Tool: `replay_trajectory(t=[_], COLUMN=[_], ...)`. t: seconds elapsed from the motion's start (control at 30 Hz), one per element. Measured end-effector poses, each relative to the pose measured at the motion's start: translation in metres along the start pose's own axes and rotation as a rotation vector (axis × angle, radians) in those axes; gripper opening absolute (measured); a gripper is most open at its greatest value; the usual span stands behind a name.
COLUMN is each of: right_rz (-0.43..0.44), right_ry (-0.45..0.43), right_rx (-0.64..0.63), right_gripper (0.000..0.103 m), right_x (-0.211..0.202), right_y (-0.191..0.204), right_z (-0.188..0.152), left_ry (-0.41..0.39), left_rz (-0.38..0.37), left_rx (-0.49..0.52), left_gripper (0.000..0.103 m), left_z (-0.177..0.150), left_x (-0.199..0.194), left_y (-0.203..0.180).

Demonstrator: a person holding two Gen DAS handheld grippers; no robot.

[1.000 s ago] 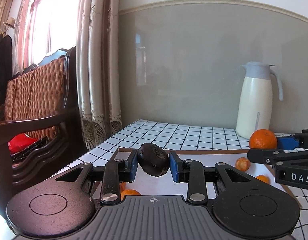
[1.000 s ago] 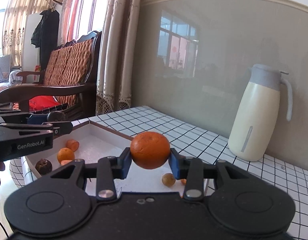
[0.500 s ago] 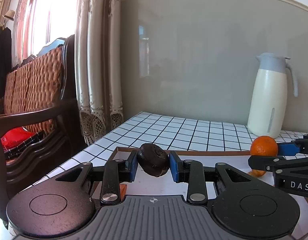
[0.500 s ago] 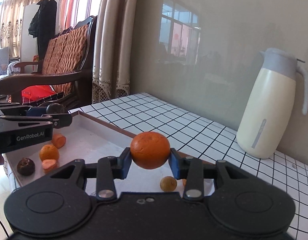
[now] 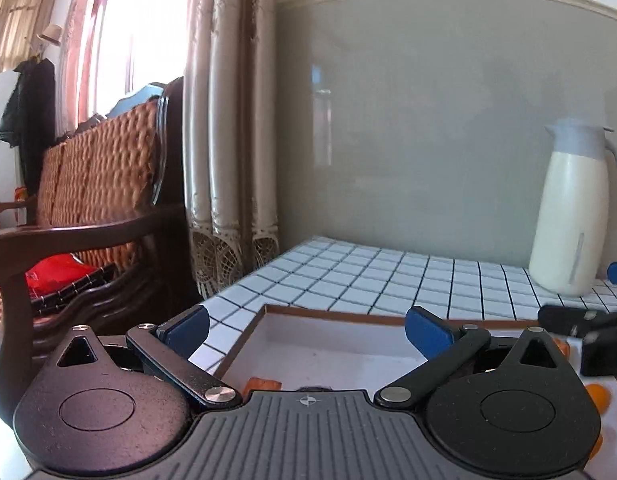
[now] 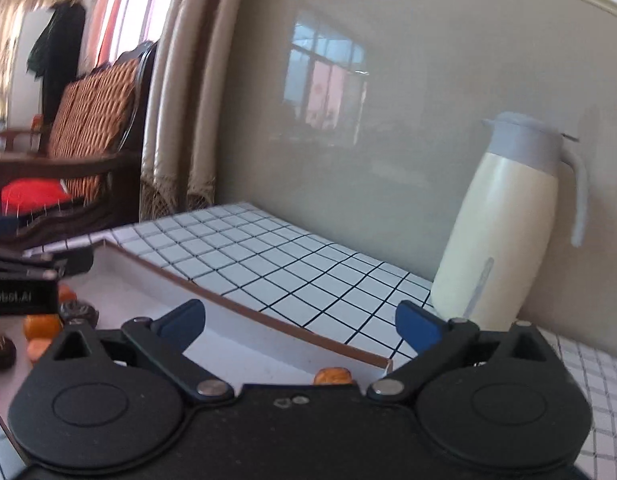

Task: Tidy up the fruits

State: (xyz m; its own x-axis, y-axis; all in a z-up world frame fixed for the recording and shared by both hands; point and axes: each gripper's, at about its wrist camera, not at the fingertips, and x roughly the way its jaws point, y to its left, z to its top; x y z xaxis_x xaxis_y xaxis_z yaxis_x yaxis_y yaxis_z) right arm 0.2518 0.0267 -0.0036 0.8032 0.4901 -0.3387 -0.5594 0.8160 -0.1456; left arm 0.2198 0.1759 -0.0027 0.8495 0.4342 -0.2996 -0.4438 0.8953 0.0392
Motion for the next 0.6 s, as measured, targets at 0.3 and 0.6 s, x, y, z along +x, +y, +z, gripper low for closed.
replay_trajectory(t=[0.3,0.6], right_rz=[-0.009,0.007], right_ry=[0.002,0.020], right_rx=[0.024,0.053], right_gripper=[0.097,0.097], right_x=[0.0016,0.0000], right_y=[-0.0073,-0.0112], right_z=[-0.0009,-0.0025], left_ry=[0.006,0.023], left_rz=[0.004,0.007], left_rx=[0.007,0.012], left_gripper=[0.103,0.103], left_z=[-0.0011,-0.0018], left_x=[-0.0005,-0.0023], left_y=[0.0021,0.0028])
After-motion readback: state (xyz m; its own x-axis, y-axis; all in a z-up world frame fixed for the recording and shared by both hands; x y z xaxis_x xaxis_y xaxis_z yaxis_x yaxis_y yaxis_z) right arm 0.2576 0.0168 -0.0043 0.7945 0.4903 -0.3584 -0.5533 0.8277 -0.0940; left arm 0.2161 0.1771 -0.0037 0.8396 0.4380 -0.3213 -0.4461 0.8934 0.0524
